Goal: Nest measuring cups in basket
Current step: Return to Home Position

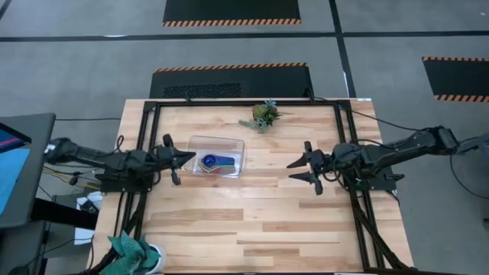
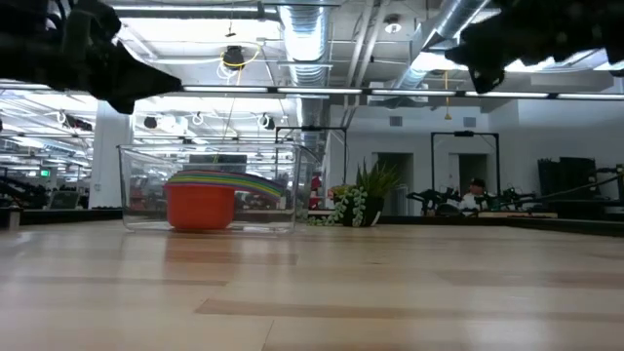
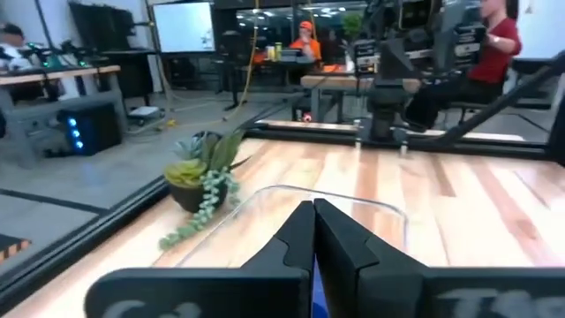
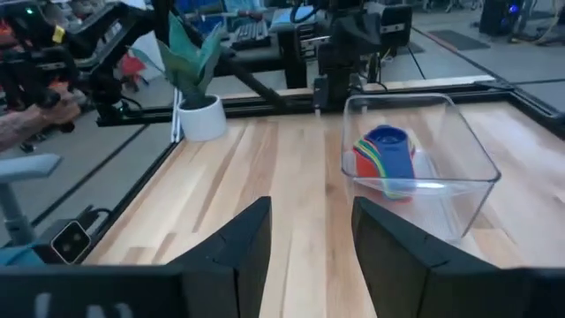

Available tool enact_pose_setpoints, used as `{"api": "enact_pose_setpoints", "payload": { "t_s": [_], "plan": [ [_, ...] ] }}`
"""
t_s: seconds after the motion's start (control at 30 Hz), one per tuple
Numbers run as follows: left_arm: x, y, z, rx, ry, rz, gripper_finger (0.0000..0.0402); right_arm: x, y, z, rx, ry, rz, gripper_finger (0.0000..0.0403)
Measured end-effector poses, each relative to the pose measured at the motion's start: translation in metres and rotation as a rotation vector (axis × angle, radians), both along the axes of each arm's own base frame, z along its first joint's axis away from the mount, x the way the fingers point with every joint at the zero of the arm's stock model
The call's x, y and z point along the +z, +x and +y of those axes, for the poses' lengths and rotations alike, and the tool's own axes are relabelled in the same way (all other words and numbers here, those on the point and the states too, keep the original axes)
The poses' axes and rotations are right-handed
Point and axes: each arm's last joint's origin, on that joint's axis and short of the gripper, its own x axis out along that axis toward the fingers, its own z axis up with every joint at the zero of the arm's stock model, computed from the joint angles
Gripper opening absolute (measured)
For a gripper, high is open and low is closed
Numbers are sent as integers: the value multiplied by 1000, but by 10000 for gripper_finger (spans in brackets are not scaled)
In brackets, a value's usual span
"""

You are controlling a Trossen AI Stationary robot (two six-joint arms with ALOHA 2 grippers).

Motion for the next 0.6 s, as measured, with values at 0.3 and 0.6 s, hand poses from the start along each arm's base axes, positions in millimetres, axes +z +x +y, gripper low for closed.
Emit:
{"api": "enact_pose_setpoints", "payload": {
  "t_s": [0.3,0.6],
  "plan": [
    [-5,1,18,76,13,34,0,-36,-10,-17,-55,11,-10,181],
    [-12,0,15,31,12,109,0,-73,-26,-22,-66,40,-58,183]
  ]
}}
